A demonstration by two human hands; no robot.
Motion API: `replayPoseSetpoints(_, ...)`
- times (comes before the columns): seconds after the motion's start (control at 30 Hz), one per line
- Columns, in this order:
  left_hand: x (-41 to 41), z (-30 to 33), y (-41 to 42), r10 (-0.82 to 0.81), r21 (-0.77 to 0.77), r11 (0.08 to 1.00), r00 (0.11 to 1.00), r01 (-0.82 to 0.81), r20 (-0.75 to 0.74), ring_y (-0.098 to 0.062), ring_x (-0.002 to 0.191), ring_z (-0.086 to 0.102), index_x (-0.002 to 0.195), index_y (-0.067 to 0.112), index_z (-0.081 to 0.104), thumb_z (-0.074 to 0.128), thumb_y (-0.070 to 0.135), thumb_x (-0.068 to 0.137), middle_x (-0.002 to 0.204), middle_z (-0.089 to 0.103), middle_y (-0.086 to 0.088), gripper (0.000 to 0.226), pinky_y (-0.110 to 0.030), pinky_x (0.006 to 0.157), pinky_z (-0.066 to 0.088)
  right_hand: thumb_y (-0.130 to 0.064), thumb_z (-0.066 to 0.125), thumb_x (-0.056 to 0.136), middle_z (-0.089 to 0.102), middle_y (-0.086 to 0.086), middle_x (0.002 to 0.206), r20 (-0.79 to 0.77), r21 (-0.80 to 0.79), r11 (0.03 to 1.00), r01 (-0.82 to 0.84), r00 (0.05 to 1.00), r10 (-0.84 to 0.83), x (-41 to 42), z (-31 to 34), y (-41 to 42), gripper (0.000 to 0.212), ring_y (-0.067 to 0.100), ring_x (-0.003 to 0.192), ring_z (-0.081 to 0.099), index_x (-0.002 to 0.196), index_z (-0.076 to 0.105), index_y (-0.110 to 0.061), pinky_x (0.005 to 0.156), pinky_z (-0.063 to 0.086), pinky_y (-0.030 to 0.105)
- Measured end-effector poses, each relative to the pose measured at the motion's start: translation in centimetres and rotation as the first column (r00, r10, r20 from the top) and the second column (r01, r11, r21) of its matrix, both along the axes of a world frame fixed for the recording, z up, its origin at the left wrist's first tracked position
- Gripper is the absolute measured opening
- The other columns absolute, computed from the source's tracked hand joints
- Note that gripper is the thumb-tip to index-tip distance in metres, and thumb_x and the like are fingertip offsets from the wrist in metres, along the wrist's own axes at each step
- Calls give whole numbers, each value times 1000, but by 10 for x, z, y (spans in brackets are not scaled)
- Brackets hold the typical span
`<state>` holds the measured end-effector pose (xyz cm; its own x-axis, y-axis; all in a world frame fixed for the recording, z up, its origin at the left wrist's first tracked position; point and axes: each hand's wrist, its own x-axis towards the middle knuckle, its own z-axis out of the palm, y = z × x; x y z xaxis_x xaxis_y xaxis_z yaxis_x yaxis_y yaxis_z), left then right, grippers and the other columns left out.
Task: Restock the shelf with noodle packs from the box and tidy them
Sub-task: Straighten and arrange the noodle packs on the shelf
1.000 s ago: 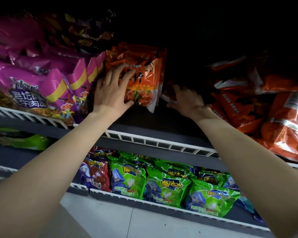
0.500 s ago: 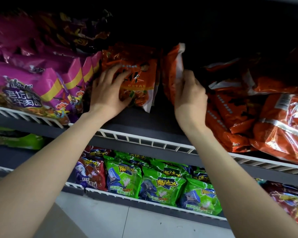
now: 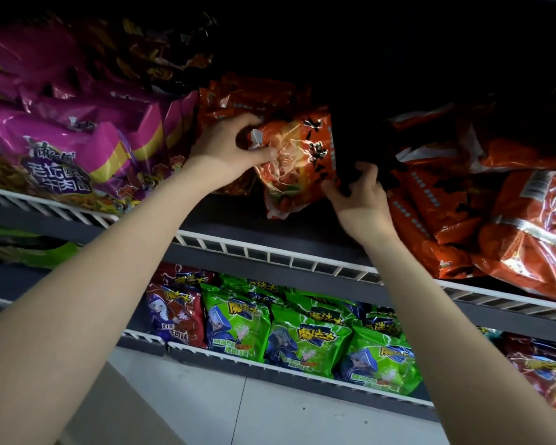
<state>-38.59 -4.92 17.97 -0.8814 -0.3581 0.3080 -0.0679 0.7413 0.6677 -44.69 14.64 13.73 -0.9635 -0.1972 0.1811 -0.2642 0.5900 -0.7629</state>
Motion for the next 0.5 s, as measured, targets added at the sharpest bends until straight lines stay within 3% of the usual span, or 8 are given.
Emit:
replayPoseSetpoints(0.03, 3, -1, 0, -34, 55, 998, 999, 33, 4, -18, 117, 50, 128, 25, 51, 69, 36, 82, 122, 56, 5, 50, -29, 94, 39, -39, 63, 87, 49, 15, 132, 132, -35, 999, -4, 991, 8, -5, 0, 1, 76, 35, 115, 53, 145, 21, -14, 93, 47, 43)
replayPoseSetpoints(0.1, 14, -6, -5, -76, 157, 985, 997, 75, 1, -17, 113, 51, 122, 27, 51, 69, 30, 83, 115, 55, 7, 43, -29, 94, 40, -38, 64, 87, 51, 10, 133, 216, -109, 991, -71, 972, 93, -6, 0, -2, 86, 33, 116, 55, 150, 8, -19, 94, 48, 50)
replayPoseSetpoints(0.17, 26, -13, -16, -27, 172, 985, 999, 30, -22, -17, 110, 53, 116, 26, 53, 71, 28, 82, 112, 56, 7, 39, -30, 94, 42, -30, 67, 87, 54, 1, 129, 193, -298, 945, -134, 961, 197, -1, -1, -12, 83, 26, 114, 56, 150, 13, -23, 94, 49, 51)
replayPoseSetpoints(0.23, 35, -19, -26, 107, 6, 994, 992, -107, -61, -20, 108, 55, 117, 18, 56, 72, 32, 80, 112, 58, 2, 43, -29, 90, 42, -23, 72, 83, 55, -3, 119, 99, -453, 878, -154, 970, 221, 4, 2, -24, 76, 22, 111, 57, 143, 27, -23, 90, 51, 52)
replayPoseSetpoints(0.3, 39, -26, -31, 204, -251, 942, 974, -223, -102, -29, 109, 55, 117, 7, 56, 74, 34, 78, 118, 57, -10, 50, -35, 91, 43, -23, 76, 79, 60, -3, 110, -53, -417, 893, -167, 986, 160, 5, 11, -36, 62, 21, 104, 61, 130, 42, -20, 83, 55, 49)
replayPoseSetpoints(0.37, 42, -31, -30, 249, -395, 876, 961, -277, -124, -35, 108, 55, 119, 1, 53, 73, 33, 78, 124, 52, -17, 55, -43, 90, 44, -26, 74, 80, 63, -3, 103, -183, -276, 948, -161, 977, 112, 5, 22, -47, 47, 17, 95, 63, 119, 49, -17, 79, 56, 44)
replayPoseSetpoints(0.5, 52, -33, -21, 280, -400, 841, 926, -365, -254, -34, 100, 60, 129, 7, 42, 70, 28, 81, 130, 43, -17, 60, -42, 79, 51, -31, 70, 84, 65, 4, 115, -285, -91, 984, -156, 950, 124, -1, 36, -63, 50, 25, 104, 63, 126, 48, -15, 85, 53, 44)
